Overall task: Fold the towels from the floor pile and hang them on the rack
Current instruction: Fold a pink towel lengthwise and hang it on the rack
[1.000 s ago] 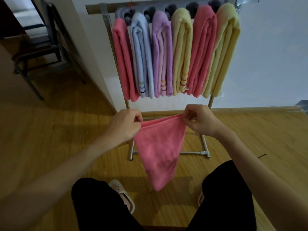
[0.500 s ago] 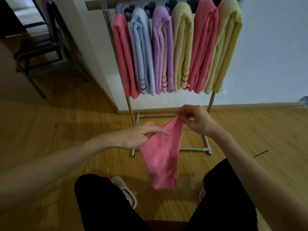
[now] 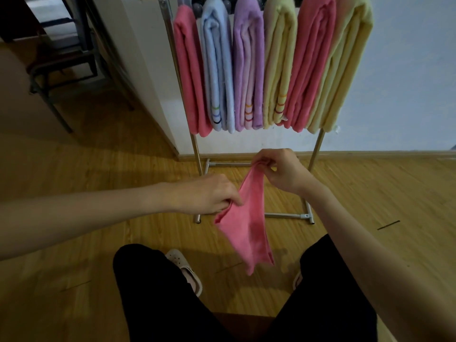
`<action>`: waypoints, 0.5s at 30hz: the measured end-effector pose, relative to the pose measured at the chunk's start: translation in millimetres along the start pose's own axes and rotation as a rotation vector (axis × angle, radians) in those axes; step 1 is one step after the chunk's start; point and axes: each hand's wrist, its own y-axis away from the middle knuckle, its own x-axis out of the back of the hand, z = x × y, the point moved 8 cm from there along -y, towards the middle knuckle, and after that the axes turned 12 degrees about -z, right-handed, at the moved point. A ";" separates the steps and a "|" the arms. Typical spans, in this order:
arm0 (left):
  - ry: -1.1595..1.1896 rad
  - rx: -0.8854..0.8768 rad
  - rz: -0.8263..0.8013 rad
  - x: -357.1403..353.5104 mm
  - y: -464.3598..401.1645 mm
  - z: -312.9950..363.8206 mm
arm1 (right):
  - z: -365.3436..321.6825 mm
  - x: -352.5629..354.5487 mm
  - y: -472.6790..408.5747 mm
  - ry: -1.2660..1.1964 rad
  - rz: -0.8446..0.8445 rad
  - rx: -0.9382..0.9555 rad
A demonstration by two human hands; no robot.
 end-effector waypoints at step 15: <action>-0.433 -0.168 0.235 15.6 -17.7 10.1 | 16.6 19.3 22.8 -0.026 0.140 -0.146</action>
